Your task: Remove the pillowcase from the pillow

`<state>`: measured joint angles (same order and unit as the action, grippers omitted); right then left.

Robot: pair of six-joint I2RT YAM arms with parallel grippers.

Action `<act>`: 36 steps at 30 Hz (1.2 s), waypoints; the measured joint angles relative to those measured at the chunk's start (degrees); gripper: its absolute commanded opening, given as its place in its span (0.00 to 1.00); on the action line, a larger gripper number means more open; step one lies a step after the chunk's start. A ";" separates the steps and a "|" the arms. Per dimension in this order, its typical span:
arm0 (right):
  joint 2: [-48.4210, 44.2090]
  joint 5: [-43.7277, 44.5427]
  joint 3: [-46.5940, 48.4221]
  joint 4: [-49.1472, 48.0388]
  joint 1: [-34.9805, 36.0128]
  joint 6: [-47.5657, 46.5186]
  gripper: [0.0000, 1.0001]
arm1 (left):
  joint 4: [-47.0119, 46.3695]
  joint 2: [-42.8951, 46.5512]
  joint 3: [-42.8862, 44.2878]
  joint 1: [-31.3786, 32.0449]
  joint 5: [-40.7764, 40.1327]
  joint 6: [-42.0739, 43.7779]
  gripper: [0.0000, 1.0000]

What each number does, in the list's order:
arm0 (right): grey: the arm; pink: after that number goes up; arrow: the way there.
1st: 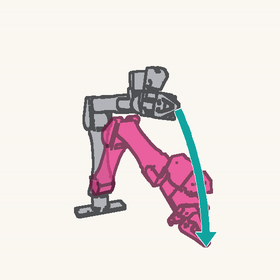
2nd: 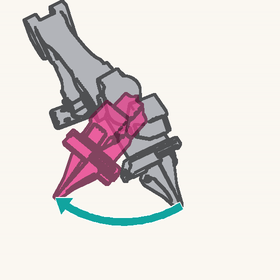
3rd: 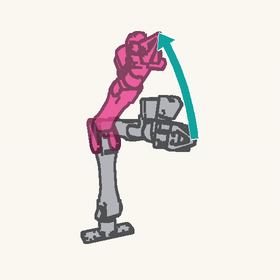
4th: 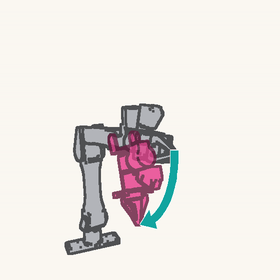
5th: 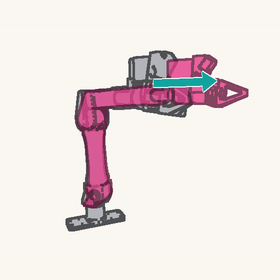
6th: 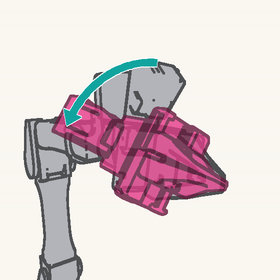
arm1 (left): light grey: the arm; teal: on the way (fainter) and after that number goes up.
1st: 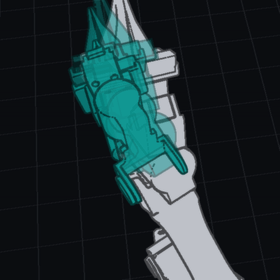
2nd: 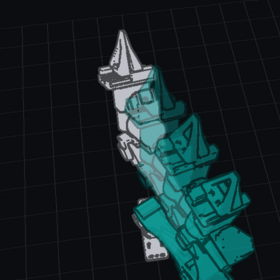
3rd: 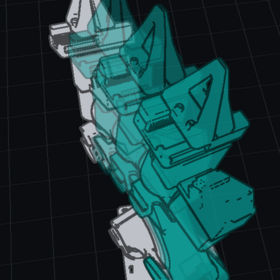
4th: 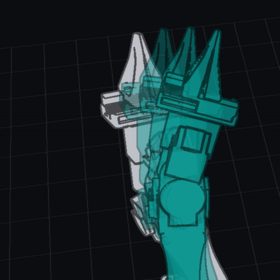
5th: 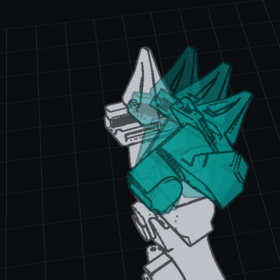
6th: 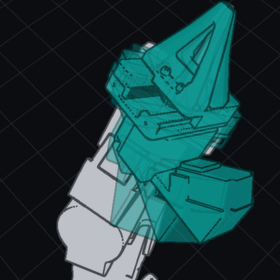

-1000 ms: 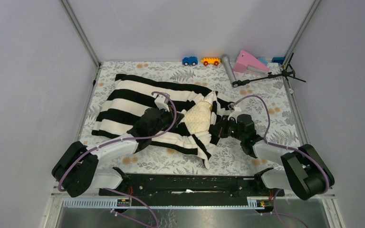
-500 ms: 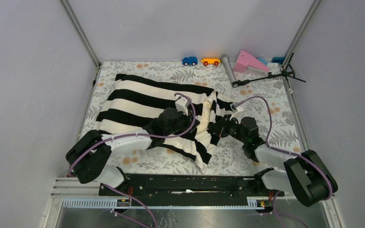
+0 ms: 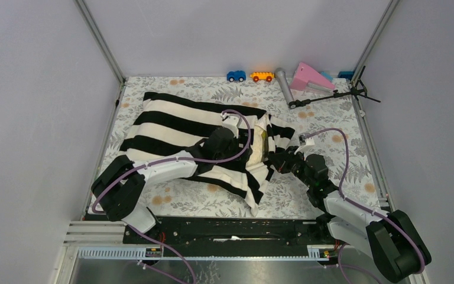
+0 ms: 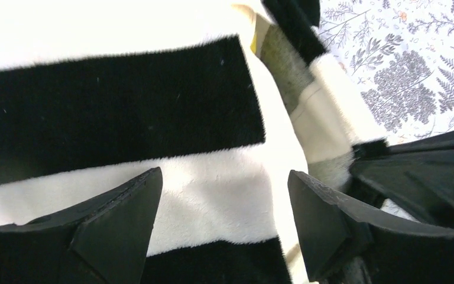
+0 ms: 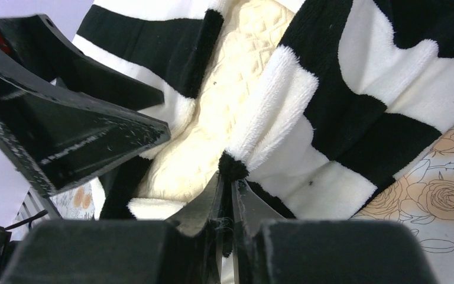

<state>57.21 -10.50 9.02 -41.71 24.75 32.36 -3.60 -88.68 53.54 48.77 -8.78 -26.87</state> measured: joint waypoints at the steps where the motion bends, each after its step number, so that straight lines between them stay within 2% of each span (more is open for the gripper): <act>1: 0.24 0.02 0.00 0.00 0.00 0.09 0.00 | 1.49 -0.22 1.49 0.00 -0.04 0.00 0.86; 5: 1.55 0.02 0.00 0.00 0.00 0.48 0.00 | 8.13 -4.24 11.04 0.00 0.26 0.09 0.88; 6: 1.79 0.02 0.00 0.00 0.00 0.57 0.00 | 9.20 -5.97 13.35 -0.04 0.96 0.09 0.98; 8: 2.10 0.02 0.00 0.00 0.00 0.74 0.00 | 10.71 -9.01 15.93 -0.09 2.82 0.31 0.98; 11: 2.23 0.02 0.00 0.00 0.00 1.01 0.00 | 13.40 -13.46 17.77 -0.09 5.62 0.48 0.79; 12: 2.23 0.04 0.00 0.00 0.00 1.03 0.00 | 13.94 -14.82 17.88 -0.09 5.88 0.61 0.70; 15: 2.19 0.42 0.00 0.04 0.00 1.16 0.00 | 13.92 -16.13 17.14 -0.17 4.79 0.68 0.39; 16: 2.12 0.57 0.00 0.13 0.00 1.16 0.00 | 13.18 -15.74 16.37 -0.26 3.98 0.79 0.26; 17: 2.01 0.76 0.02 0.31 0.00 1.20 0.00 | 12.48 -15.41 15.58 -0.26 3.37 0.50 0.05; 18: 1.90 1.05 0.02 0.48 0.00 1.25 0.00 | 11.30 -14.82 14.16 -0.26 2.21 0.63 0.00; 22: 1.70 2.75 0.09 1.62 0.04 1.88 0.01 | 5.42 -11.04 7.65 -0.26 -1.03 -0.33 0.00; 28: 3.28 3.45 0.72 2.69 0.37 2.54 0.02 | -3.30 -1.01 -3.52 -2.97 -0.37 -2.21 0.00; 33: 8.07 0.31 4.07 3.54 0.61 1.95 0.11 | -8.57 4.31 -9.64 -4.76 0.20 -2.99 0.00; 36: 11.47 -0.09 8.09 6.19 3.06 0.26 0.16 | -10.60 6.67 -12.39 -4.87 0.07 -2.99 0.00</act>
<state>68.69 -10.59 17.10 -35.53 27.81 32.62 -14.20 -82.02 41.15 43.90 -8.71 -29.87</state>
